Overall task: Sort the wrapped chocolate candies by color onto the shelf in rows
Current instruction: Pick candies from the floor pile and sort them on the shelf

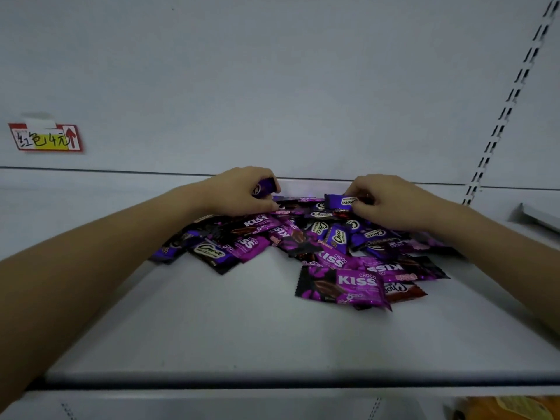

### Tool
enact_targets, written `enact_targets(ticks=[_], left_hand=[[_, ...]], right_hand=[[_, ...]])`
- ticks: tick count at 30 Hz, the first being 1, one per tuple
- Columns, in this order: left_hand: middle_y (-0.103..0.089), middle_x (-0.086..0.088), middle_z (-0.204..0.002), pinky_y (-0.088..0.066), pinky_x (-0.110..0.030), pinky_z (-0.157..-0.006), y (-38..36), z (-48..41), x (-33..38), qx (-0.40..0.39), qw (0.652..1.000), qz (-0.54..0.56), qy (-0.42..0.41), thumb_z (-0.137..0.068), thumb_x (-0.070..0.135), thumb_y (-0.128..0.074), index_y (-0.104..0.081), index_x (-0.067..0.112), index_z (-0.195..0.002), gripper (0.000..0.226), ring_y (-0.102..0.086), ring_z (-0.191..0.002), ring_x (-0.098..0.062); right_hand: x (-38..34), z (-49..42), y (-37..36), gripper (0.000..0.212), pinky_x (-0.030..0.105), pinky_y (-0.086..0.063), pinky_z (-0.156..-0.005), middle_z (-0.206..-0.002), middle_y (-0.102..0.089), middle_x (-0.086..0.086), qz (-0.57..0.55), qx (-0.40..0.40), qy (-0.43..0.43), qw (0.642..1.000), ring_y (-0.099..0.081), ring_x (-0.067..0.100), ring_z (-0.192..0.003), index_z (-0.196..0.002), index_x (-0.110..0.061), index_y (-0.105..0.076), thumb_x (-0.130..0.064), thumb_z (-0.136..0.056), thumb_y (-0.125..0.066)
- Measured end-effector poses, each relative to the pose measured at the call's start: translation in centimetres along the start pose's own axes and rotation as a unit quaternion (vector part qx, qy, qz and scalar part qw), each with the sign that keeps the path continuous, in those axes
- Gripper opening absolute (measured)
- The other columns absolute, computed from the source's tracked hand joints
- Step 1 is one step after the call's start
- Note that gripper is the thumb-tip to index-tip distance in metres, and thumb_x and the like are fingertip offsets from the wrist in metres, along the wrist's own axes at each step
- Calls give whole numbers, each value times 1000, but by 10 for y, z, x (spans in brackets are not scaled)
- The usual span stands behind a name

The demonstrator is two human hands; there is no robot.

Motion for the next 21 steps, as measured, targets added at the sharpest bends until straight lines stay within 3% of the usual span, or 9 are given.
enact_targets(ticks=[4,7,10,13,17,21], left_hand=[[-66,6,-90,-47,-24,-69,6,9,2,-64,997,25,-17,-86,33,-68,-65,23,-105,21,-60,-74,-8],[-66,9,-88,-47,-20,-67,12,16,11,-32,997,54,-48,-84,23,-70,-65,25,-102,19,-59,-68,0],[-68,13,-96,-47,-16,-76,8,26,37,-37,987,93,-126,-87,24,-68,-66,25,-107,20,-62,-84,0],[-69,9,-103,-49,-22,-87,-1,30,57,-100,977,107,-153,-85,24,-70,-67,20,-108,23,-63,-96,-5],[-68,9,-97,-46,-14,-79,5,32,55,-122,979,100,-132,-80,26,-75,-67,21,-103,25,-62,-88,1],[-69,4,-90,-46,-13,-72,10,36,46,-196,971,115,-74,-75,24,-79,-66,22,-96,25,-64,-78,-5]], right_hand=[[-7,4,21,4,11,-39,-56,-89,-67,-3,-81,30,17,996,-60,4,-70,-91,-20,-61,-19,-87,-62],[-22,16,35,6,10,-41,-52,-81,-66,2,-220,-56,59,972,-56,0,-56,-84,-14,-63,-9,-86,-64],[-34,23,22,16,26,-51,-74,-98,-70,-2,-215,-176,92,956,-65,9,-84,-78,-23,-62,-9,-83,-66],[-35,24,8,18,25,-42,-99,-125,-61,-12,-195,-205,97,954,-55,-2,-115,-81,-25,-59,-8,-81,-66],[-38,25,11,20,36,-45,-94,-105,-65,-14,-131,-158,122,971,-59,5,-102,-92,-33,-60,-21,-80,-72],[-44,26,10,38,29,-43,-90,-95,-58,-10,-104,-158,151,970,-56,9,-96,-117,-35,-61,-18,-84,-68]])
Point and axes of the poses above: each hand's wrist, its own z-axis away from the middle knuckle, its own y-axis out of the back of the hand, x = y × z, the point moved 4 cm from there along -z, towards the middle knuckle
